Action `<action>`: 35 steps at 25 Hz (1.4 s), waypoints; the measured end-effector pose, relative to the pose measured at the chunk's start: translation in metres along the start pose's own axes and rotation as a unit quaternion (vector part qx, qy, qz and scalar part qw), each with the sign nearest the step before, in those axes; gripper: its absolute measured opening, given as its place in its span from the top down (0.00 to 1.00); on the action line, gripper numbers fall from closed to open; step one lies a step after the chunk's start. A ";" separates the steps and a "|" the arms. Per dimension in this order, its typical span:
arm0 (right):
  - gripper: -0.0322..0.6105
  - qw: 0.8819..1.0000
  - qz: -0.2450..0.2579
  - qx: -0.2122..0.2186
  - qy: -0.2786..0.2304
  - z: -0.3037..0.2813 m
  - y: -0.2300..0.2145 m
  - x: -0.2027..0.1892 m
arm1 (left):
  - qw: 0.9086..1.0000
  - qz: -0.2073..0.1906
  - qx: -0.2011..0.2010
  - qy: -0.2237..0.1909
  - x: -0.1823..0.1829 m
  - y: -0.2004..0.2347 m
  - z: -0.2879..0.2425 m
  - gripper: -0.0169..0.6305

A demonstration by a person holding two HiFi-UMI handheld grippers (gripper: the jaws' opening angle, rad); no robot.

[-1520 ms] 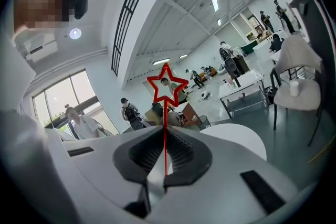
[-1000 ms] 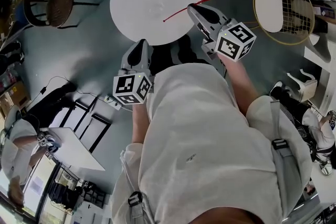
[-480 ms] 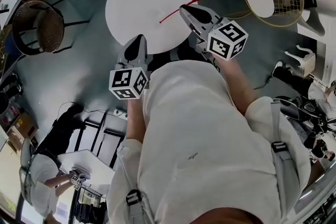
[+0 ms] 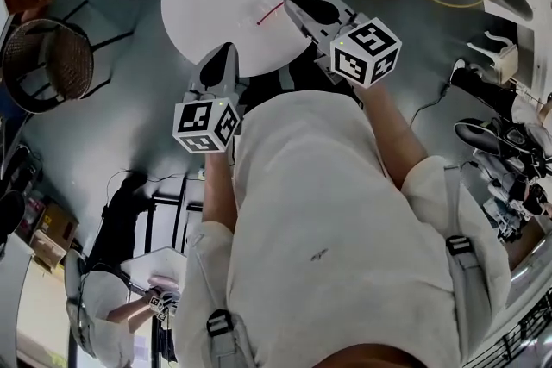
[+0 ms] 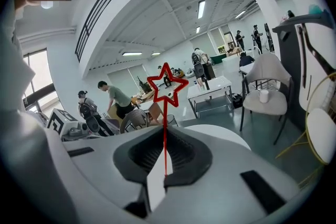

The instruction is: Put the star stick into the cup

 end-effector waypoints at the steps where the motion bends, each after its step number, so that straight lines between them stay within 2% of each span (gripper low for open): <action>1: 0.91 1.000 0.001 -0.001 0.002 0.000 -0.004 -0.001 | 1.000 0.001 -0.001 0.004 -0.001 -0.001 -0.004 0.96; 9: 0.91 0.999 -0.001 -0.003 0.039 -0.017 -0.021 -0.014 | 1.000 0.013 -0.005 0.007 -0.007 -0.003 -0.030 0.96; 17: 0.91 0.996 0.002 0.002 0.090 -0.042 -0.022 -0.048 | 0.998 0.042 -0.010 0.035 -0.031 0.010 -0.039 0.96; 24: 0.91 0.993 0.004 0.000 0.115 -0.065 -0.020 -0.072 | 0.997 0.051 0.007 0.049 -0.041 0.030 -0.031 0.96; 35: 0.91 0.991 0.000 -0.012 0.134 -0.070 -0.033 -0.095 | 0.997 0.051 0.014 0.056 -0.047 0.029 -0.032 0.96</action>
Point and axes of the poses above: the fingertips, and each gripper's own axes: z backward along the fingers, y to its left, x out of its top, the point moved 9 cm from there along z, backward along the fingers, and after that the axes turned 13 degrees about -y, right-handed, at the moved point
